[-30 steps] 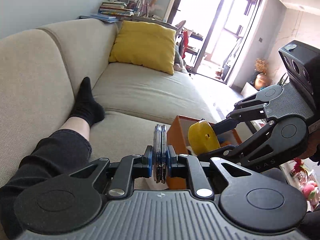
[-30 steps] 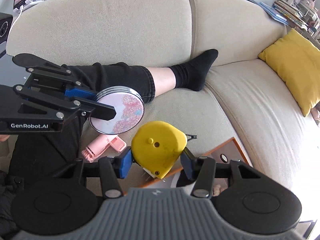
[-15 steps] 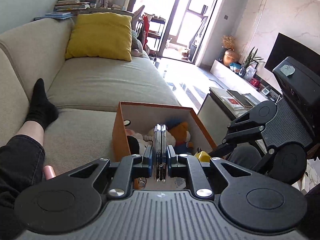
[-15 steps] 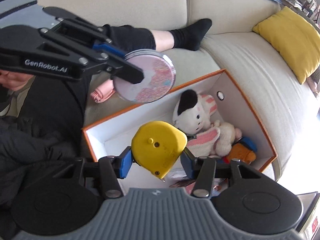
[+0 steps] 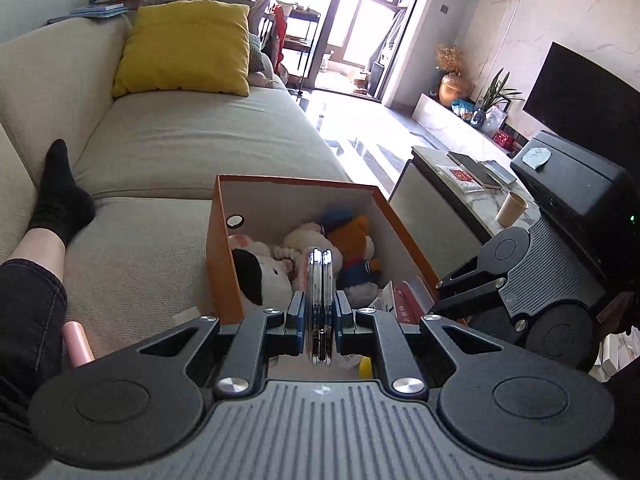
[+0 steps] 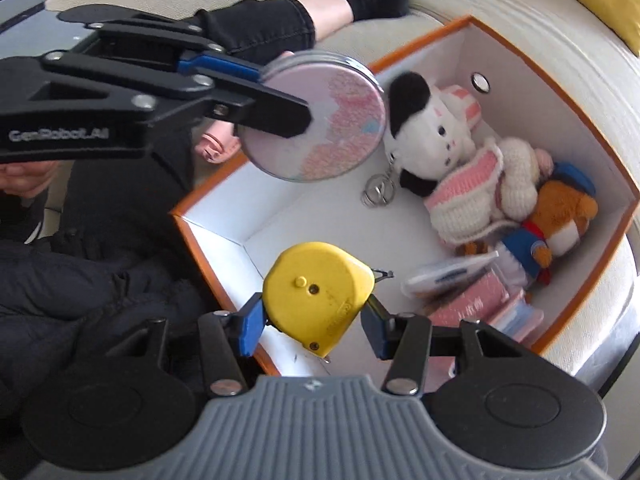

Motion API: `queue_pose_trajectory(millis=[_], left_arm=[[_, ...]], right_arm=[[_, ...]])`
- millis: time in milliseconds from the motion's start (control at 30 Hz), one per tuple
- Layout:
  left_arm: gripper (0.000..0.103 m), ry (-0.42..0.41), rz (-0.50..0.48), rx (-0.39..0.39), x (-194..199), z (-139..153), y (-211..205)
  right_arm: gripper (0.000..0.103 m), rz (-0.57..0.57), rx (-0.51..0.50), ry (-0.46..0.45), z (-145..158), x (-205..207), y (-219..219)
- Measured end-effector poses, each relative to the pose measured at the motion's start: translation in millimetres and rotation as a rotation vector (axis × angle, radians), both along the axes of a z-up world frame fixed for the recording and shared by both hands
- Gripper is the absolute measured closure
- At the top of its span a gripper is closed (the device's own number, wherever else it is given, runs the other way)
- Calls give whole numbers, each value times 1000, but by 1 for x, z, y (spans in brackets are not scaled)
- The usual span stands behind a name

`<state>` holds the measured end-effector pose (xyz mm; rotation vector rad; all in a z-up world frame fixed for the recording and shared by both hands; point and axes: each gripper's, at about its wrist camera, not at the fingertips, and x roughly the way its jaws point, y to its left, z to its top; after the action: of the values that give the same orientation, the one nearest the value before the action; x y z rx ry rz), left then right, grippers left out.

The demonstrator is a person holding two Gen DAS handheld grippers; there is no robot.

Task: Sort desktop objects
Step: 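Carry the mirror and tape measure over the orange box with both tools, then lower the mirror and tape measure into the orange box with both tools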

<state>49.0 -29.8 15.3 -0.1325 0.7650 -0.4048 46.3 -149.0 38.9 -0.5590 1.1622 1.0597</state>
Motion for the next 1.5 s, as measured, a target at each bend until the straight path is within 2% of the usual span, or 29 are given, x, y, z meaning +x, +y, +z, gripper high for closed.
queue_pose_trajectory(millis=[100, 233, 433, 600, 700, 833, 1033, 1133, 1200, 1300, 1400, 1500], left_arm=[[88, -23, 32, 5, 3, 10, 8], [88, -31, 40, 12, 9, 13, 11], [88, -5, 29, 7, 16, 6, 11], [88, 12, 24, 5, 21, 1, 12], [88, 23, 7, 8, 22, 0, 10], [88, 36, -31, 30, 24, -1, 4], [88, 79, -120, 137, 36, -12, -28], [88, 139, -156, 155, 45, -25, -44], [88, 184, -169, 169, 51, -35, -54], [88, 257, -172, 196, 60, -55, -69], [88, 328, -161, 196, 70, -74, -76], [88, 373, -142, 171, 77, -86, -79]], right_arm=[[49, 12, -38, -49, 2, 15, 20], [49, 25, -124, -4, -24, 45, 42], [49, 112, -255, 2, -65, 58, 63], [49, 166, -289, 21, -77, 61, 71], [49, 187, -263, 24, -70, 59, 68], [49, 188, -199, 1, -36, 51, 45], [49, 122, -136, -159, 30, 47, 9], [49, 69, -122, -213, 46, 56, 0], [49, 34, -119, -226, 47, 61, -3], [49, 10, -110, -219, 33, 69, -9], [49, -2, -90, -216, 20, 73, -5], [49, -9, -68, -218, 20, 71, -10]])
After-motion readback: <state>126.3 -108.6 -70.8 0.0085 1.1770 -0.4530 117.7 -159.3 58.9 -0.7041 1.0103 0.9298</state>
